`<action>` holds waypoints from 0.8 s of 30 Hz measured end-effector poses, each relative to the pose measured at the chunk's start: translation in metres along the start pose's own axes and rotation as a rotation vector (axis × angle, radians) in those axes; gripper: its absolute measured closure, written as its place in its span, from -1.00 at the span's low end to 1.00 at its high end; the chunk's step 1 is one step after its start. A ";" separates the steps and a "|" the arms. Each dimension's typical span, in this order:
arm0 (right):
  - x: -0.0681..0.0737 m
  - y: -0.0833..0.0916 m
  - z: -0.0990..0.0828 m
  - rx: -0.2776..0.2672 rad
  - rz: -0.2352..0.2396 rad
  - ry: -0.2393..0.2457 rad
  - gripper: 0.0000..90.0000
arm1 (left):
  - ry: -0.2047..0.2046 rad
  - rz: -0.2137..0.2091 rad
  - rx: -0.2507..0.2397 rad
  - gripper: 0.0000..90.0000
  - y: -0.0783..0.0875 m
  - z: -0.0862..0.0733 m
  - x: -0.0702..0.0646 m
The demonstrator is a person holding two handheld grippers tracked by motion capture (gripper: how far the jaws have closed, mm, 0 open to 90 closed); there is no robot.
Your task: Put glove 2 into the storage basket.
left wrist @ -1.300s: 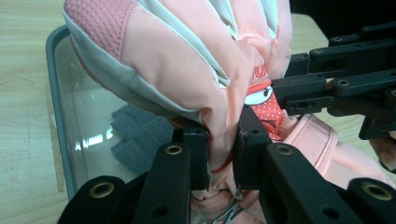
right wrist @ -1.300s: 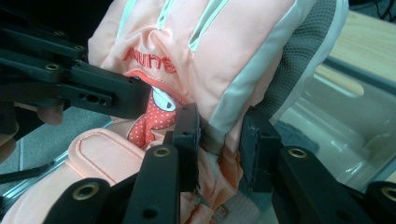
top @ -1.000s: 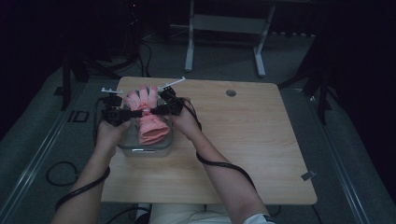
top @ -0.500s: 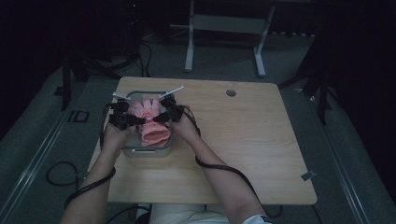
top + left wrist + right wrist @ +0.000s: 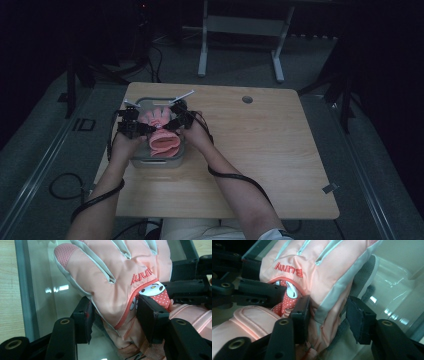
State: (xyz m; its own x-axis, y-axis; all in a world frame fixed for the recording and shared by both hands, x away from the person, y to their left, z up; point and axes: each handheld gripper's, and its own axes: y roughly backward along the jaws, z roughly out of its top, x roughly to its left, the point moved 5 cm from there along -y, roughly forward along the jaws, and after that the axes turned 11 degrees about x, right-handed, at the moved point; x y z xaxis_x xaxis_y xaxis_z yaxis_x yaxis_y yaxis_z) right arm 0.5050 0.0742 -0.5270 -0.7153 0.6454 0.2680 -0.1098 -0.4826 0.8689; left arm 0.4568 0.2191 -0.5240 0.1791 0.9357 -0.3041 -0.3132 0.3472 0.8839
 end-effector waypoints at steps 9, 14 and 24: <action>-0.003 0.004 0.001 -0.020 -0.013 -0.011 0.14 | -0.014 0.035 -0.022 -0.06 0.003 0.000 0.000; -0.003 0.005 0.001 -0.026 -0.013 -0.021 0.11 | -0.028 0.070 -0.024 -0.13 0.004 -0.001 0.003; -0.004 0.004 0.000 -0.030 -0.010 -0.043 0.11 | -0.042 0.100 -0.026 -0.13 0.003 -0.002 0.003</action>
State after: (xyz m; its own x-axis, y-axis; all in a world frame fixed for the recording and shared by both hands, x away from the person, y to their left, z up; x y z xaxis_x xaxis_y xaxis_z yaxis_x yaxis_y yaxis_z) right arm 0.5073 0.0697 -0.5250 -0.6838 0.6747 0.2777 -0.1377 -0.4931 0.8590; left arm 0.4547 0.2235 -0.5230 0.1846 0.9625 -0.1988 -0.3554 0.2540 0.8995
